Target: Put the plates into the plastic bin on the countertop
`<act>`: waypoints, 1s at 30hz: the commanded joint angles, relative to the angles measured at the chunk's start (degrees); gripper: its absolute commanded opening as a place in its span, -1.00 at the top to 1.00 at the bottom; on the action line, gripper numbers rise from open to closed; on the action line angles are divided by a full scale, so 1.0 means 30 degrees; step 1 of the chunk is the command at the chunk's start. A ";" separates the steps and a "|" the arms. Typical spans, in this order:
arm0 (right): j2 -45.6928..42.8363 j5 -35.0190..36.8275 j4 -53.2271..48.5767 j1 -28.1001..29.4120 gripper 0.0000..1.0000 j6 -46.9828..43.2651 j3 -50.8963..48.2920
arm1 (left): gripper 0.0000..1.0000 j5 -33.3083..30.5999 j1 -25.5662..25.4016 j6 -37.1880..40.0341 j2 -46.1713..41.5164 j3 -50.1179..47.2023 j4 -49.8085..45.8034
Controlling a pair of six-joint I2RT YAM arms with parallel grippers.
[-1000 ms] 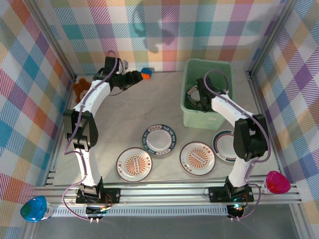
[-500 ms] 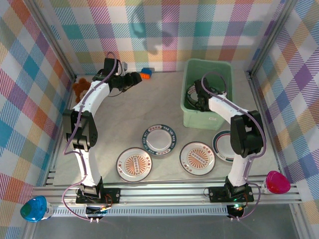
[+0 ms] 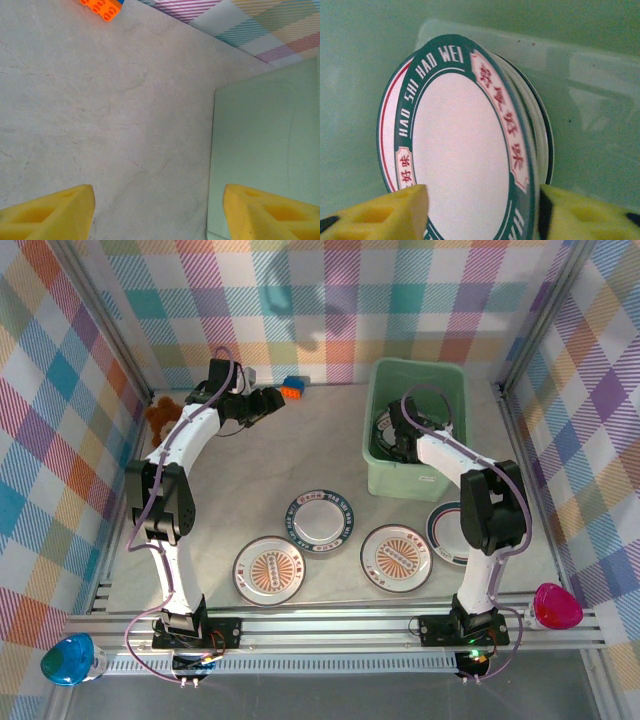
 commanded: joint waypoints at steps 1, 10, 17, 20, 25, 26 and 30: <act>0.0281 0.0457 0.0635 0.0106 -0.36 -0.0576 0.0297 | -0.36 0.0360 0.0245 0.0166 -0.1055 -0.0329 0.0360; 0.1371 0.0356 -0.0230 -0.0060 -0.98 -0.0691 0.2069 | -0.36 0.0481 0.0253 0.0115 -0.0779 -0.0273 0.0279; 0.1747 -0.0378 -0.1423 -0.0181 -0.98 -0.0090 0.2821 | -0.36 0.0511 0.0245 0.0108 -0.0640 -0.0236 0.0213; 0.1791 -0.0717 -0.2164 -0.0268 -0.98 0.0024 0.3186 | -0.36 0.0598 0.0252 0.0104 -0.0535 -0.0185 0.0210; 0.1545 -0.0999 -0.3410 -0.0260 -0.98 0.0103 0.3573 | -0.36 0.0794 0.0252 0.0055 -0.0527 -0.0214 0.0213; 0.1377 -0.1033 -0.3517 -0.0262 -0.98 0.0085 0.3525 | -0.36 0.0887 0.0245 0.0049 -0.0528 -0.0236 0.0145; 0.0482 -0.0996 -0.3649 -0.0254 -0.98 -0.0510 0.3494 | -0.36 0.0940 0.0227 0.0731 -0.0725 -0.0425 -0.1041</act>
